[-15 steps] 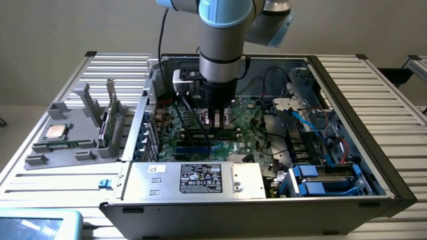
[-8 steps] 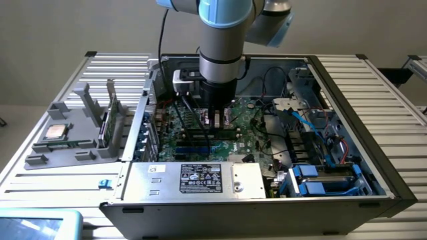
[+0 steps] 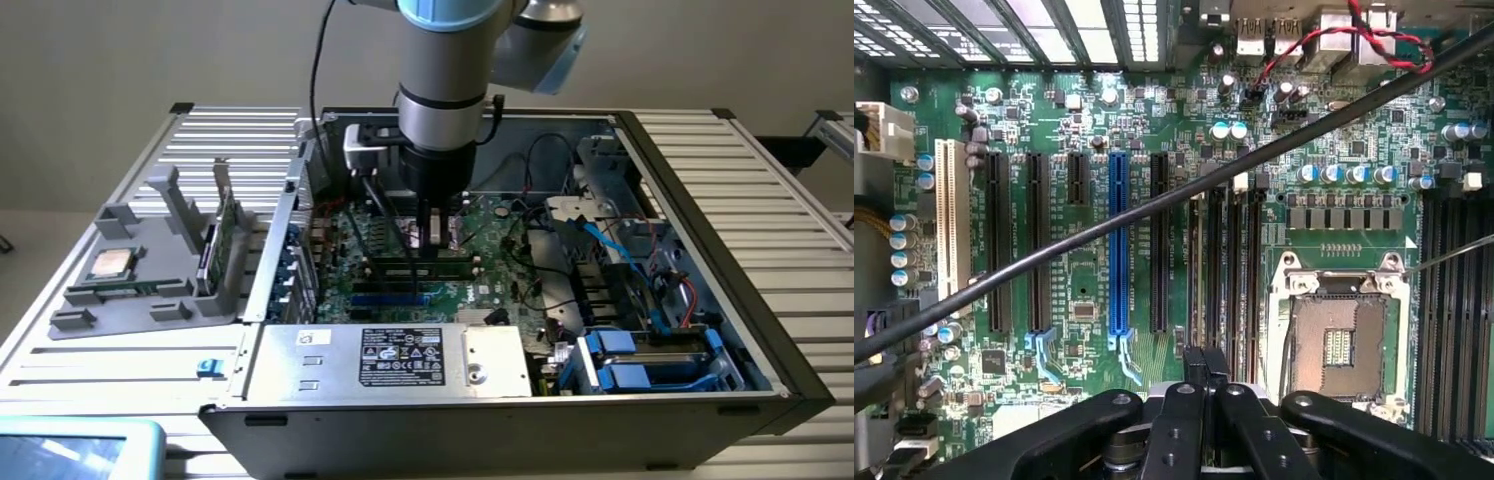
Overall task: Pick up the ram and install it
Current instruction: 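Press down the ram until it locks into place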
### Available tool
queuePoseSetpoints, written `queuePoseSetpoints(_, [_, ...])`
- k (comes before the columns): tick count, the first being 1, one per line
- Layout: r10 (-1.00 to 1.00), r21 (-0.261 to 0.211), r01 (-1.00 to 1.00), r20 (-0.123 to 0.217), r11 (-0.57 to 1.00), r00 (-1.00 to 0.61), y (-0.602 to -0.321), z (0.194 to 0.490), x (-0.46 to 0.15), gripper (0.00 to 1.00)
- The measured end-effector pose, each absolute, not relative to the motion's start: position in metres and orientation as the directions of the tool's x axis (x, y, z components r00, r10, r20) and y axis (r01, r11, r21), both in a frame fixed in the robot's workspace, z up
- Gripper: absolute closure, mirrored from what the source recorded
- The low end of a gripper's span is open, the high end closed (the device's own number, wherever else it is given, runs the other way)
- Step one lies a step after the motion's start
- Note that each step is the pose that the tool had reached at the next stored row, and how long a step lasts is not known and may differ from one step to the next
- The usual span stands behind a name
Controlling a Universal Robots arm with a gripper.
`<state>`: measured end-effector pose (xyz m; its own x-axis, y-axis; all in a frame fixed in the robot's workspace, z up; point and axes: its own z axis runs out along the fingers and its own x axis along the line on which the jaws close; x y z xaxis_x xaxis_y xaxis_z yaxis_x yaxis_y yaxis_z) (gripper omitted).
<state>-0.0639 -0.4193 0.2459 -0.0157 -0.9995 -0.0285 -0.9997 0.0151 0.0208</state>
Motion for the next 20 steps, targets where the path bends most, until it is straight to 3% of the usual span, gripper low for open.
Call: queuePoseSetpoints(20, [-0.999, 0.019, -1.000, -0.028, 0.015, -0.016, -0.4193, 0.2549, -0.0639, 0.91])
